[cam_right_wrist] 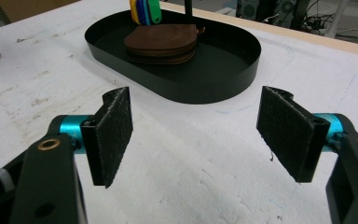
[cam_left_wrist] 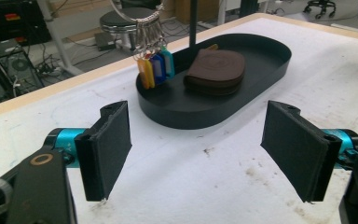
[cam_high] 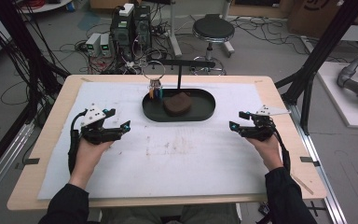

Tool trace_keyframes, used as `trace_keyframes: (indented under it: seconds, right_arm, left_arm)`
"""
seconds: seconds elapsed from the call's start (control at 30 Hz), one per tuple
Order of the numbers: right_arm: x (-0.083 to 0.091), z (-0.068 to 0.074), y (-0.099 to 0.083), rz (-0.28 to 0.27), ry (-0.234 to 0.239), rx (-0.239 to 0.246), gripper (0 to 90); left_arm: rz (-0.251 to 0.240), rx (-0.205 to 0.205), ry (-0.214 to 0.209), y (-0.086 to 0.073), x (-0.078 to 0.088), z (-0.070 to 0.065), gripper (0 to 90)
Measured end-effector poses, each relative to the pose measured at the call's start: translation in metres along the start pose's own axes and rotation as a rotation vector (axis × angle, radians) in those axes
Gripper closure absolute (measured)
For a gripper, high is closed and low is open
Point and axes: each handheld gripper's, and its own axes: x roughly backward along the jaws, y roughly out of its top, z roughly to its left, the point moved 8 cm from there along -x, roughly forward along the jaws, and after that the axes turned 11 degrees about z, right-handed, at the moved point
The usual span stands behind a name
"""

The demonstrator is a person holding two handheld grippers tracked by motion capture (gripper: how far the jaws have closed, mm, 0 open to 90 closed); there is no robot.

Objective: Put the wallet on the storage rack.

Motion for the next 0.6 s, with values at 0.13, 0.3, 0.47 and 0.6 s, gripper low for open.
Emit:
trace_keyframes:
  seconds: [0.13, 0.3, 0.47, 0.6]
  right_arm:
    - [-0.001, 0.000, -0.001, 0.006, 0.000, 0.000, 26.8]
    - [-0.001, 0.000, -0.001, 0.008, -0.005, 0.002, 26.4]
    - [-0.001, -0.001, -0.001, 0.009, -0.006, -0.001, 25.9]
    - [-0.001, 0.000, -0.001, 0.011, -0.008, 0.000, 25.8]
  left_arm:
    - [-0.009, 0.013, 0.010, -0.002, 0.003, 0.006, 23.6]
    - [-0.004, 0.023, 0.016, -0.005, 0.004, 0.011, 23.6]
    - [-0.003, 0.034, 0.024, -0.008, 0.004, 0.014, 23.6]
    - [-0.006, 0.040, 0.027, -0.008, 0.004, 0.017, 23.6]
